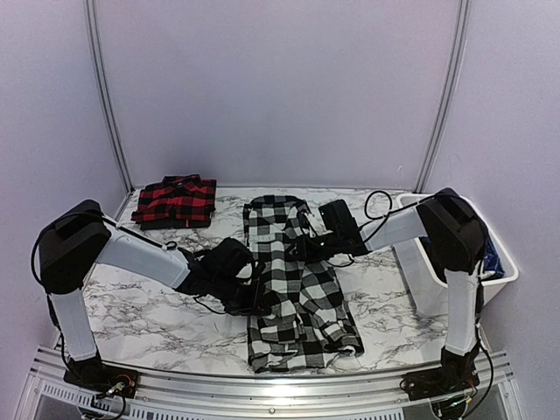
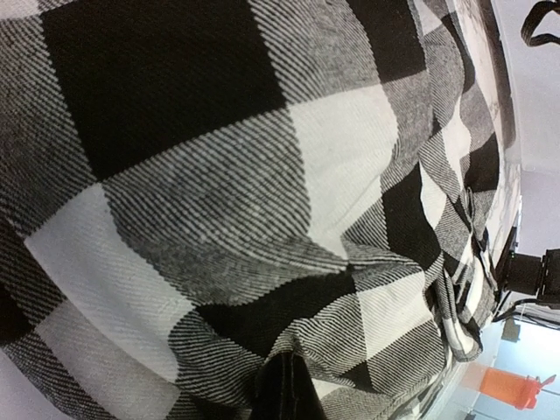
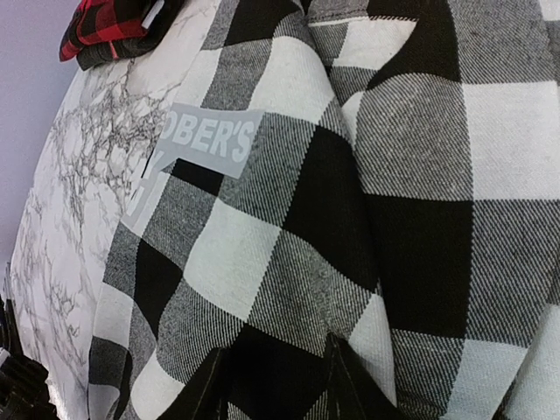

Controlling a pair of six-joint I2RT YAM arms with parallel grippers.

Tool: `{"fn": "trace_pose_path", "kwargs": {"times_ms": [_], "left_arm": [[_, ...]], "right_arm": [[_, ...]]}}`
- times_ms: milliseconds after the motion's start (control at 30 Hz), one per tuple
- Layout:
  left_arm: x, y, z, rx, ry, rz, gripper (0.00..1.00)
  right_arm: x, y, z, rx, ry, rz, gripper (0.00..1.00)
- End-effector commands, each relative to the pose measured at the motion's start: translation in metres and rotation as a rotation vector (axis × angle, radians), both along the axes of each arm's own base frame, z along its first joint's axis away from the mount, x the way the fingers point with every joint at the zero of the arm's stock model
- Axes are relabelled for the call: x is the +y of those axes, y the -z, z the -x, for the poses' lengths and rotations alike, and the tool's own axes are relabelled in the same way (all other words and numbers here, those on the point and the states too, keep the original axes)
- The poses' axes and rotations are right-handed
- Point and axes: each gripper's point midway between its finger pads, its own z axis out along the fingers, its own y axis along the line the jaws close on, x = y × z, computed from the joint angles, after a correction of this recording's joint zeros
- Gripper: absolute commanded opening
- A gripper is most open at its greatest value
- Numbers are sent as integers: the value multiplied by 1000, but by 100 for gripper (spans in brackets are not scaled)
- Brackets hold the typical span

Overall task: Fold and stack the long sleeve shirts
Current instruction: Move the rectangle-folded shirt to the center of the board.

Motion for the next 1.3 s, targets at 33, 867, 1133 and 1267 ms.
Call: {"fn": "trace_pose_path", "kwargs": {"times_ms": [33, 867, 1133, 1267], "left_arm": [[55, 45, -17, 65, -34, -191, 0], [31, -68, -60, -83, 31, 39, 4], [14, -45, -75, -46, -11, 65, 4], [13, -27, -74, -13, -16, 59, 4]], "right_arm": [[6, 13, -35, -10, 55, 6, 37], [19, -90, 22, -67, -43, -181, 38], [10, -73, 95, 17, -68, -213, 37], [6, -59, 128, 65, -87, -222, 37]]}}
